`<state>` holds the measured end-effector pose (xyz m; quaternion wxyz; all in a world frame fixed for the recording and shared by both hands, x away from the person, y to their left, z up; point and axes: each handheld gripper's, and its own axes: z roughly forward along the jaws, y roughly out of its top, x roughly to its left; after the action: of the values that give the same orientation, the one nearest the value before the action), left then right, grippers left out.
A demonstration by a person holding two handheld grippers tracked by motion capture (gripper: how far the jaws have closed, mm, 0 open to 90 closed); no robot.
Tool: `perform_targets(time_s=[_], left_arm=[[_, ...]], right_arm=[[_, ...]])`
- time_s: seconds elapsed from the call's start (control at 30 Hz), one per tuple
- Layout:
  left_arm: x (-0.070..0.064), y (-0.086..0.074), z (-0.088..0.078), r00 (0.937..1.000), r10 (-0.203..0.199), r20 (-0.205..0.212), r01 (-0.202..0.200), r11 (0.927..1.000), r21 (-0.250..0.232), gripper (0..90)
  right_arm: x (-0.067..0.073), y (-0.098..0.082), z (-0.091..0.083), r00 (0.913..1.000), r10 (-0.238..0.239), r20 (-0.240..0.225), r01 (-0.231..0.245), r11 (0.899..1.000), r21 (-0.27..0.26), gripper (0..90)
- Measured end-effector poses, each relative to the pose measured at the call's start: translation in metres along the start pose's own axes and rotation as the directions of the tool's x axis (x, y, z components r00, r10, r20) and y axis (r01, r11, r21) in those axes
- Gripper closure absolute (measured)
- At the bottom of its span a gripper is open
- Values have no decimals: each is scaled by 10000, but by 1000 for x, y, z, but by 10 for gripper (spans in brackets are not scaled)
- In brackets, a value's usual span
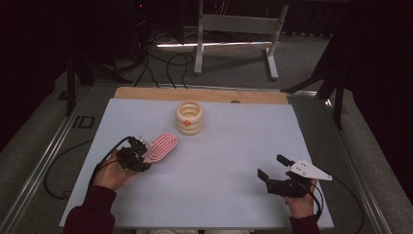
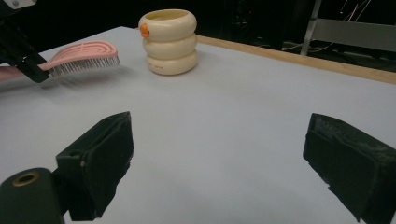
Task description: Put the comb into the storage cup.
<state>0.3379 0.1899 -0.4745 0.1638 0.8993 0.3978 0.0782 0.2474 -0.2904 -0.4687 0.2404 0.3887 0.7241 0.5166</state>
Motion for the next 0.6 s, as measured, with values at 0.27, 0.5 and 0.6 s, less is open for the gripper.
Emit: perform_targets(time_s=[0.27,0.5,0.6], left_arm=[[-3,1,0,9999,-26,-123,22,9996,-272,700],[-3,1,-2,9997,-174,-195,159,9970,-756,700],[-3,0,-3,9995,-232,-196,213,9953,-944,700]], right_arm=[[0,0,0,10000,54,-34,-54,10000,-20,87],[-1,-1,1,10000,96,-29,-96,10000,-11,86],[-1,-1,1,10000,90,-35,-90,10000,-18,86]])
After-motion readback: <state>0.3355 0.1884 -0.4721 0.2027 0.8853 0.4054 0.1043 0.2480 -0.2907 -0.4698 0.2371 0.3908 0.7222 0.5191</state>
